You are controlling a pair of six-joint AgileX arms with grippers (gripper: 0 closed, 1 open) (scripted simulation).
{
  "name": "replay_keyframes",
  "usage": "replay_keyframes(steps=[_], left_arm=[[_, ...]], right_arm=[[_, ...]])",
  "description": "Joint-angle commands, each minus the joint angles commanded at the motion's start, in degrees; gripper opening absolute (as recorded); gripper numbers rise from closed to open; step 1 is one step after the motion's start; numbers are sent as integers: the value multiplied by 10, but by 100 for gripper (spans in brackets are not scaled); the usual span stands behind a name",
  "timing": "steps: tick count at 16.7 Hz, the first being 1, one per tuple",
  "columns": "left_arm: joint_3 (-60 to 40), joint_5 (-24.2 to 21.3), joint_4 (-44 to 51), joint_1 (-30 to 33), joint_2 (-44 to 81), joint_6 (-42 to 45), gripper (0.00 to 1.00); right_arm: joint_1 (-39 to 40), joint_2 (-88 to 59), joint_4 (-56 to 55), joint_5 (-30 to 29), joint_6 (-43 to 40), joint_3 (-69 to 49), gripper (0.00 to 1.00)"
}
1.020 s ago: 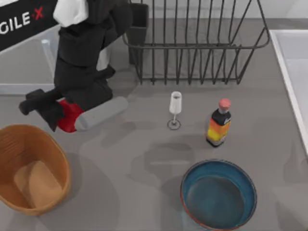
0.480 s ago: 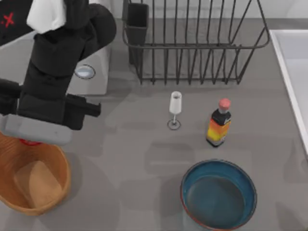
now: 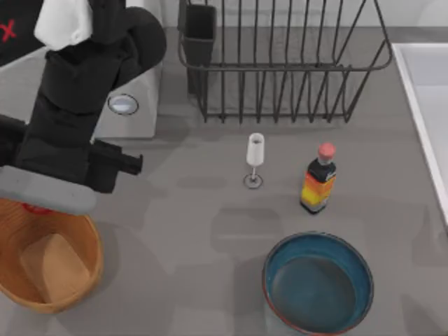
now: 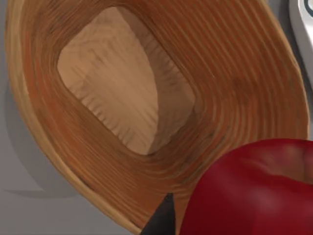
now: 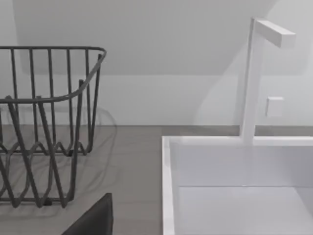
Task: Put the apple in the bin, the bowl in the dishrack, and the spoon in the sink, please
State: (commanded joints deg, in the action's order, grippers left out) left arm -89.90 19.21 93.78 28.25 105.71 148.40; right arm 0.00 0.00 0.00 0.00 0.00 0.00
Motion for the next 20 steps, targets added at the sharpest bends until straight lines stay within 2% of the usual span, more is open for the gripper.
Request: replay_keyframes(steps=[8,14,20], left_arm=[[156,12,-144,-33,-20,30,0],[174,13,-162,-38,-23,36,0],[174,13,-162,-38,-23,36,45]], right_arm=[[0,0,0,0,0,0,100],[0,0,0,0,0,0,100],[0,0,0,0,0,0,100]])
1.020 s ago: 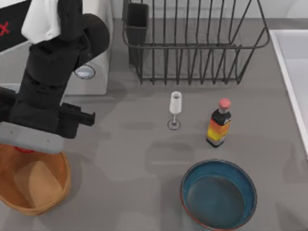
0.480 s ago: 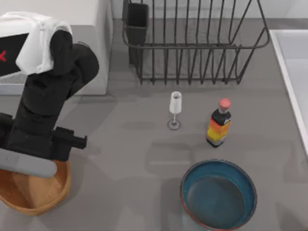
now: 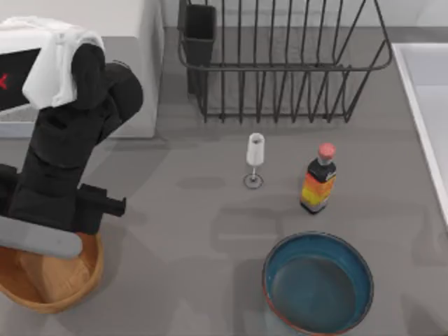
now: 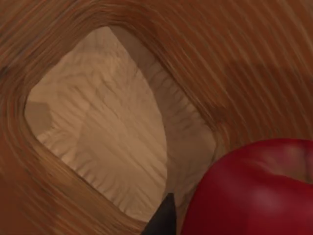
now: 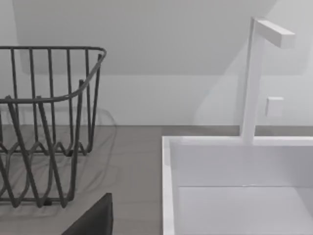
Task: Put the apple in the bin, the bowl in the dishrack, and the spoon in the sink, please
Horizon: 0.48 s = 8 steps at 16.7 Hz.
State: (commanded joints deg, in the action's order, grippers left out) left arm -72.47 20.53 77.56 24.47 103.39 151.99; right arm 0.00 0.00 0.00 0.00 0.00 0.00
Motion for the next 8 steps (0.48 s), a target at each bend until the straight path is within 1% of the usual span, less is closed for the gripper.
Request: replay_keyframes(steps=[7,8], left_arm=[[0,0,0,0,0,0,98],[0,0,0,0,0,0,100]], right_arm=[[0,0,0,0,0,0,100],[0,0,0,0,0,0,100]])
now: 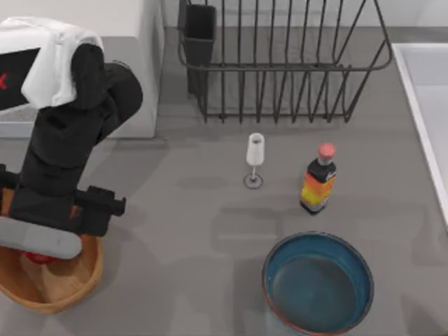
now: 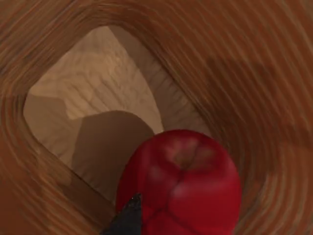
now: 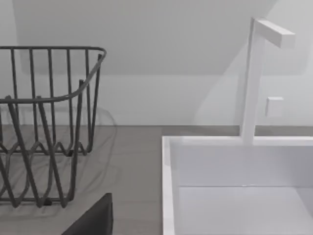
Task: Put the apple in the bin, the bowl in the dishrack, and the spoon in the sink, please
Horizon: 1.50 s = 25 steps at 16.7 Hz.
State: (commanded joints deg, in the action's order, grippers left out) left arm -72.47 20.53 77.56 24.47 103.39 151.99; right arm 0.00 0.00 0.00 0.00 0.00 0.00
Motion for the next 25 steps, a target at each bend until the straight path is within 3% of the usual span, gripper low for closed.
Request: replay_keyframes(steps=[10,14,19,25], left_arm=[[4,-2,-5,1,-4,-6,100],[67,-28,-70,-7,-66,-88,100],[218,-83,-225,-36,-228,-325,100],[427,-150,-447,-93,-500,-775,100]], right_arm=[[0,0,0,0,0,0,100],[0,0,0,0,0,0,100],[0,0,0,0,0,0,100],[0,0,0,0,0,0,100]])
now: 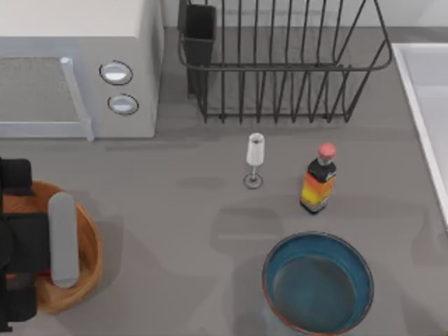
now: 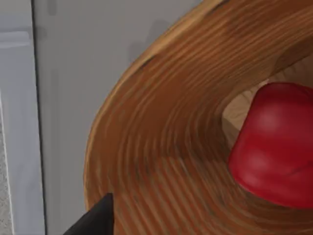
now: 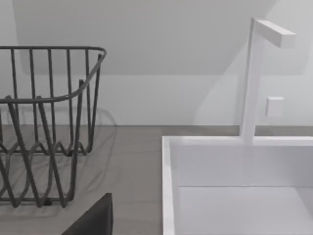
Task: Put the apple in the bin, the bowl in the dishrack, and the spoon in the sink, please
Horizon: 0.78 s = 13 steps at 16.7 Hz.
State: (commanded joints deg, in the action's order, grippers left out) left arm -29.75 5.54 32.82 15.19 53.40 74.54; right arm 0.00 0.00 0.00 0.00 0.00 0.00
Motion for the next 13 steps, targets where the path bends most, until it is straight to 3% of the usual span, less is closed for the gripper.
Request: replay_keyframes(steps=[4,7,10,13], left_arm=[[122,-32,-133,-48,-190,-312,100],[197,-45,-215,-86,-322,-499,100],[253,-52,-276,-119,-432,-635,100],[286,-55,-315,-143,-506,-717,100]], right_arm=[[0,0,0,0,0,0,100],[0,0,0,0,0,0,100],[0,0,0,0,0,0,100],[0,0,0,0,0,0,100]])
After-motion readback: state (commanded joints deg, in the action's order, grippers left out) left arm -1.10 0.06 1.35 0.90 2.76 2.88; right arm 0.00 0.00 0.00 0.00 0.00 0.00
